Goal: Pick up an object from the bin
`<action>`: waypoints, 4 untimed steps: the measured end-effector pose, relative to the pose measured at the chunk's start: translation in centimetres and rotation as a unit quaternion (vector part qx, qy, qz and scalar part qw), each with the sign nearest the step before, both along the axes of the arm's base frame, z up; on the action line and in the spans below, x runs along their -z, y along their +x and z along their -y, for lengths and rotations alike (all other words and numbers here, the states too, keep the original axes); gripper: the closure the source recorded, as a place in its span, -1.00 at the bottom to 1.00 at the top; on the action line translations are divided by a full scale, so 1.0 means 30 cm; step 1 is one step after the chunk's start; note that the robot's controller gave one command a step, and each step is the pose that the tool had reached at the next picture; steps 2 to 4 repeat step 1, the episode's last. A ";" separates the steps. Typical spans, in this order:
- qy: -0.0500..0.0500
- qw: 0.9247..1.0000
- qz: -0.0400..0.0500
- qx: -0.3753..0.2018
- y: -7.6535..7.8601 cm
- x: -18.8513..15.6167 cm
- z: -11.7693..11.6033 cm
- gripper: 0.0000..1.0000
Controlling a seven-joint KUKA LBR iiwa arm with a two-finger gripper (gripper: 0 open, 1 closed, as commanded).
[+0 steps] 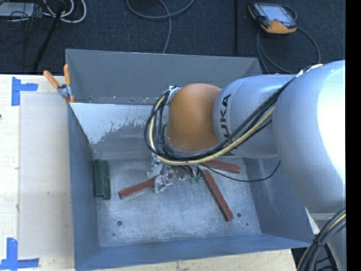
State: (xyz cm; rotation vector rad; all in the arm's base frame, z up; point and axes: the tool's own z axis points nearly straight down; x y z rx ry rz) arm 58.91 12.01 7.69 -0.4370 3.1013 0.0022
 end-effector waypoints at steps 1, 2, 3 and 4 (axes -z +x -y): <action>-0.001 1.000 -0.001 -0.015 -0.018 -0.535 0.027 1.00; -0.001 1.000 -0.001 -0.015 -0.018 -0.535 0.027 1.00; -0.001 1.000 -0.001 -0.015 -0.018 -0.535 0.027 1.00; -0.001 1.000 -0.001 -0.015 -0.018 -0.535 0.027 1.00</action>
Offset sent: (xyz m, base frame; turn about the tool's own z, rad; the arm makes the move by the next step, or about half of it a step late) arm 0.0000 0.0000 0.0000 0.0000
